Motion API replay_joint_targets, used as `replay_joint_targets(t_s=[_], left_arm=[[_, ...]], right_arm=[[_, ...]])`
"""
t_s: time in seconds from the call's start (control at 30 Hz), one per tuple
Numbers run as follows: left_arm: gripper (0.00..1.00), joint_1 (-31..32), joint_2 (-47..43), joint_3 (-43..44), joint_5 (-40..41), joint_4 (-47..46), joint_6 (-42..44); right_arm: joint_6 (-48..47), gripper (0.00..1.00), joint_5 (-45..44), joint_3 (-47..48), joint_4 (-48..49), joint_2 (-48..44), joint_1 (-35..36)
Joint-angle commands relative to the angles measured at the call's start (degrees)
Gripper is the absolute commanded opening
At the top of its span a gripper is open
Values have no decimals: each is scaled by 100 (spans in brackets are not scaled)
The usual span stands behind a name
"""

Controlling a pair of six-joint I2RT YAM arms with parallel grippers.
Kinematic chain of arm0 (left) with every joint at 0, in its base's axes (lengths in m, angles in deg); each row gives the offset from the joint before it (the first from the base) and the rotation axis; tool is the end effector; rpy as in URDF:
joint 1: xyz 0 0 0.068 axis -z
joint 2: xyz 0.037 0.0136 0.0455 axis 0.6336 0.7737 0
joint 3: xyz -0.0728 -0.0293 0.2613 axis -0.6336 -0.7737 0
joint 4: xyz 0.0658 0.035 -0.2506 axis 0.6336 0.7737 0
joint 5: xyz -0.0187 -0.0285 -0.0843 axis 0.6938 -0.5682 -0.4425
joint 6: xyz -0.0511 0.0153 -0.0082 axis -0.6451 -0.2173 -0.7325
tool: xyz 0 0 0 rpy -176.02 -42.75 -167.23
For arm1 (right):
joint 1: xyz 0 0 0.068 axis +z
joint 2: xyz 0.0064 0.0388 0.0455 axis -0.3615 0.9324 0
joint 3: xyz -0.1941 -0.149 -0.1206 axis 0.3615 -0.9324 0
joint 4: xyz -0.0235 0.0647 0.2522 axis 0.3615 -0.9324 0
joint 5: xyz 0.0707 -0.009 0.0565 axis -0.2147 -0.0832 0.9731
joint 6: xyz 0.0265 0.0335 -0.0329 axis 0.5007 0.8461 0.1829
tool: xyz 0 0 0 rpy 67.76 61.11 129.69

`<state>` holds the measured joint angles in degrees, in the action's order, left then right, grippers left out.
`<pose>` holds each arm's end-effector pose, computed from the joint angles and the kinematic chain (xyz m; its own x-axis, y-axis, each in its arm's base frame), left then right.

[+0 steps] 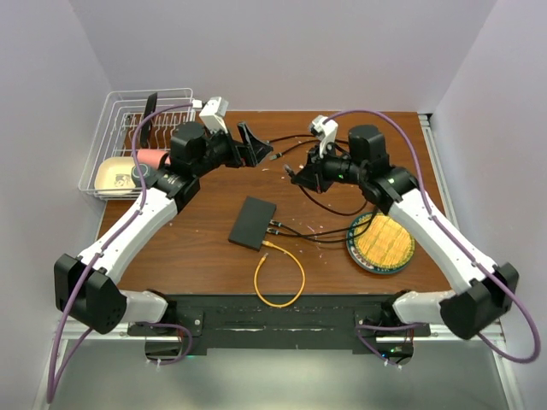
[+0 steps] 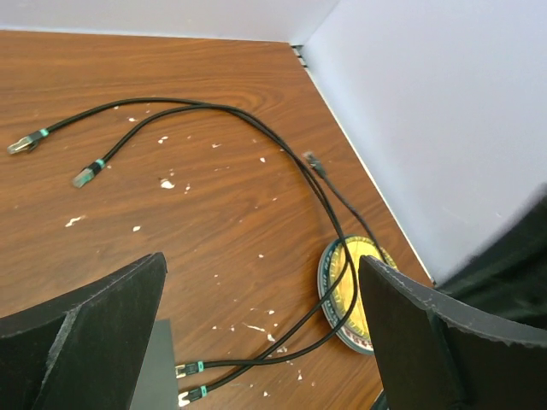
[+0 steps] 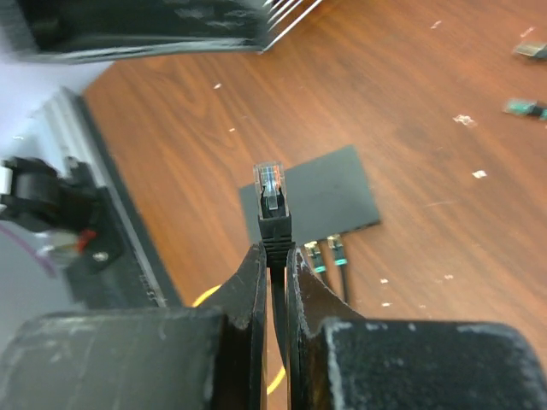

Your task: Insert the plug into the switch port

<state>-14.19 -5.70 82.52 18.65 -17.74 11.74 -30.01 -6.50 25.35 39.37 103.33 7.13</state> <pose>0.2803 -0.1426 0.3713 -0.4993 -0.3490 -0.7930 0.4626 0.6665 -0.5846 0.2539 0.1576 0.3763 -0.4490 -0.1531 -0.8803 -0.7784 0.5508 0.3012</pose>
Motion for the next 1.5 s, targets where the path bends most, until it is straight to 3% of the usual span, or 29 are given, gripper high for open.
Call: replay_joint_targets(t_s=[0.0, 0.4, 0.77, 1.13, 1.47], left_arm=[[100, -52, -110, 122, 190, 142, 232], [100, -87, -119, 17, 146, 134, 214], [100, -139, 4, 8, 76, 274, 232], [100, -473, 408, -255, -47, 678, 284], [86, -596, 1023, -590, 23, 854, 583]], right_arm=[[-690, 0, -1028, -201, 54, -724, 95], [-981, 0, -1389, -439, 222, -1446, 113], [-981, 0, -1512, -570, 186, -1192, 122], [-664, 0, -1722, -1010, 301, -111, 139], [-717, 0, -2101, -844, 187, 1417, 420]])
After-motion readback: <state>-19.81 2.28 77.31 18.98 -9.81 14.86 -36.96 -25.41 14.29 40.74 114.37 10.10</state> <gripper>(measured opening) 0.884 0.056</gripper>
